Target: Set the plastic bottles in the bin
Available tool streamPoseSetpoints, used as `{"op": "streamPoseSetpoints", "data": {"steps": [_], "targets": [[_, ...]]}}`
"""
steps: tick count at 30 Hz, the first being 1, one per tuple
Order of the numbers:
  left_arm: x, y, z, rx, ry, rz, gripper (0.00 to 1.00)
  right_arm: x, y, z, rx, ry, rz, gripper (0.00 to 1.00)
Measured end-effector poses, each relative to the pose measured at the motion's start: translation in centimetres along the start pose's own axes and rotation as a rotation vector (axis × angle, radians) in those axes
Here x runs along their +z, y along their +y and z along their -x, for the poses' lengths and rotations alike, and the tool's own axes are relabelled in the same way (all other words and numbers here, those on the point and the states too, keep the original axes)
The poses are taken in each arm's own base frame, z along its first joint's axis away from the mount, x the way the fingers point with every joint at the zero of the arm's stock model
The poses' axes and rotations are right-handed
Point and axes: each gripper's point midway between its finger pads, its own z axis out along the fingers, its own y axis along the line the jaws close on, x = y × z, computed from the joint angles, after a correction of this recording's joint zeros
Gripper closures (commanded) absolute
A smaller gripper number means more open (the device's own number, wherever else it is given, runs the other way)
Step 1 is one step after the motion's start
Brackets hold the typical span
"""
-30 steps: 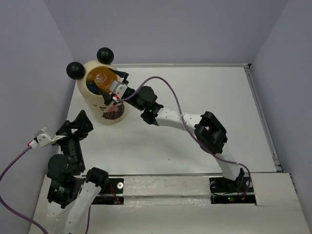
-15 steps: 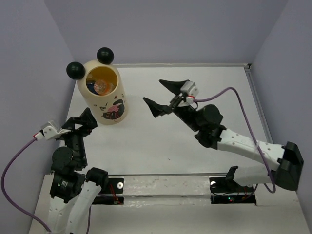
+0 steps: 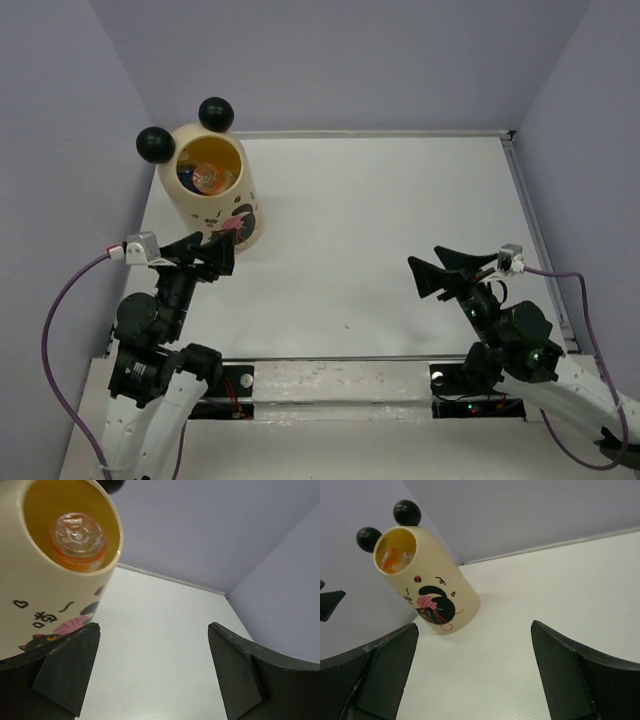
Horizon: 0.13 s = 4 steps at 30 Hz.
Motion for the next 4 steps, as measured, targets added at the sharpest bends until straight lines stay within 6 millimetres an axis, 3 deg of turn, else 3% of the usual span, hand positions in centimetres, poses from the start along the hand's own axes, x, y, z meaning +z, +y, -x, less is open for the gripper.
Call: {"op": "streamPoseSetpoints", "data": {"steps": [4], "targets": [[0.0,-1.2,-2.3,-0.022,0.079,-0.089,0.01,-1.2,-2.4,-1.7,0.037,0.026,-0.089,0.00]]}}
